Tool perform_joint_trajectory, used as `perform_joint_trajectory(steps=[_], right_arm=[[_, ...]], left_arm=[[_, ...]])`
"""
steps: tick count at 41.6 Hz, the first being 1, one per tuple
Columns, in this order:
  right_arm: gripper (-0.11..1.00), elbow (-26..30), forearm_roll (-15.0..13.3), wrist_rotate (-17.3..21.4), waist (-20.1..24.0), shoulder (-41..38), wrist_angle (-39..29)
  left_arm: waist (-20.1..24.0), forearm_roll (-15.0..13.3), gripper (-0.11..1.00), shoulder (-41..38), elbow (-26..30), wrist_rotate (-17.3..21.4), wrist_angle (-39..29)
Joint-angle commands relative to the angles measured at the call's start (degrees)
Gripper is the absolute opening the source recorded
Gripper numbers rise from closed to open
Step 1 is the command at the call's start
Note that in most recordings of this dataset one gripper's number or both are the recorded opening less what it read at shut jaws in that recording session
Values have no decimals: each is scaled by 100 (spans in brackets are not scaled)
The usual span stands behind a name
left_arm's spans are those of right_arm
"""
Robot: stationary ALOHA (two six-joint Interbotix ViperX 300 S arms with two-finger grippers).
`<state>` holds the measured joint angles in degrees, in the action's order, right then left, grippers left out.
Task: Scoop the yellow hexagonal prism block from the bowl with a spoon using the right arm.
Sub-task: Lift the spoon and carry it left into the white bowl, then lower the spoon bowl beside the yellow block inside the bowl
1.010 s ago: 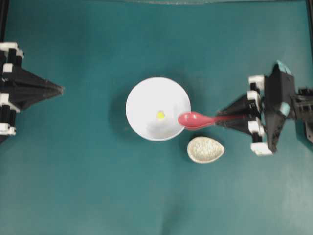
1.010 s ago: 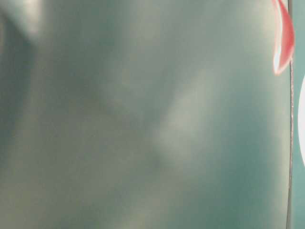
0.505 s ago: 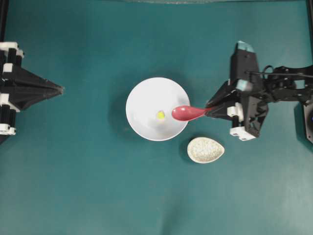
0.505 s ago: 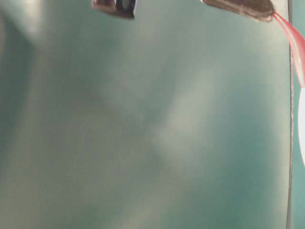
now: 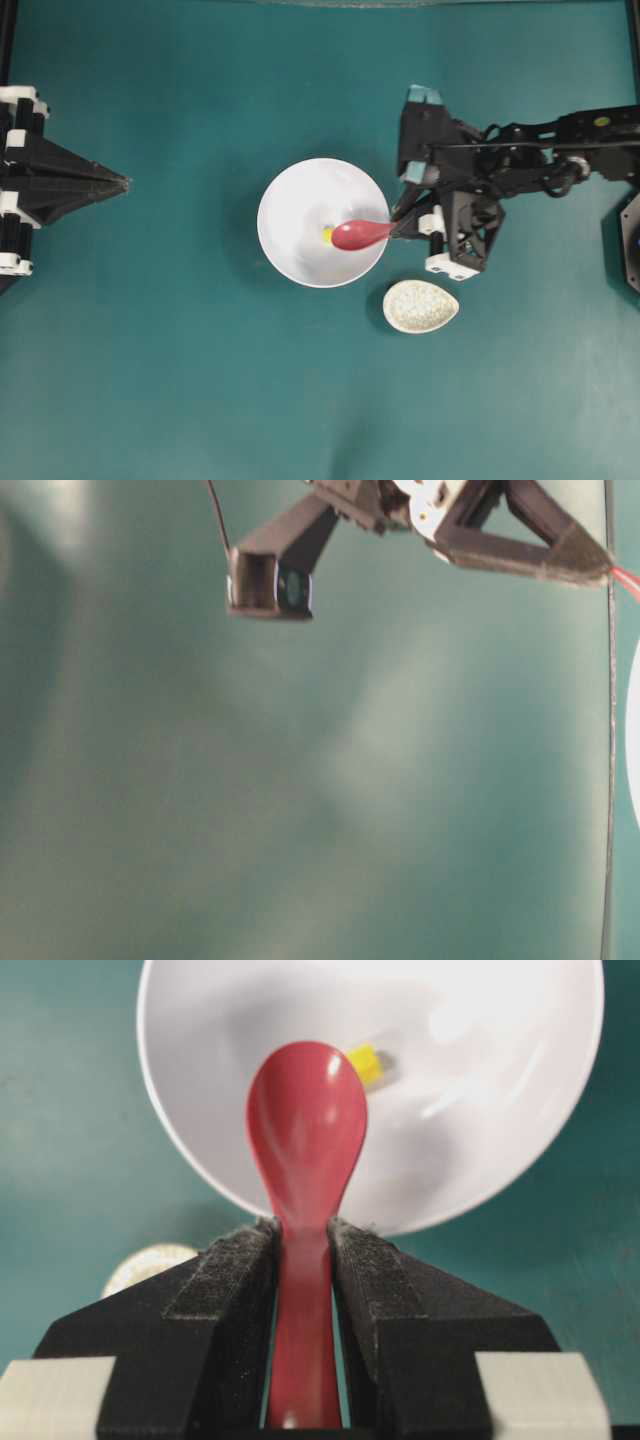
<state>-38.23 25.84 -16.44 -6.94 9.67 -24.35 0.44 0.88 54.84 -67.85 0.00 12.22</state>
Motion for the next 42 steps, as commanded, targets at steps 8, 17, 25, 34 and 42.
perform_joint_trajectory(steps=[8, 17, 25, 34, 42], right_arm=[[23, 545, -158, 132, -88, -237, -492], [23, 756, -729, 712, -105, -387, -870], [23, 932, -1274, 1274, -105, -527, -1222], [23, 1151, -1441, 1459, -105, -694, -1389], [23, 1274, -1450, 1459, -79, -835, -1389]], left_arm=[[9, 18, 0, -35, 79, 9, 35], [0, 18, 0, -26, 79, 9, 35], [9, 18, 0, -26, 79, 9, 35], [9, 18, 0, -26, 79, 18, 35], [9, 9, 0, -18, 79, 9, 35]])
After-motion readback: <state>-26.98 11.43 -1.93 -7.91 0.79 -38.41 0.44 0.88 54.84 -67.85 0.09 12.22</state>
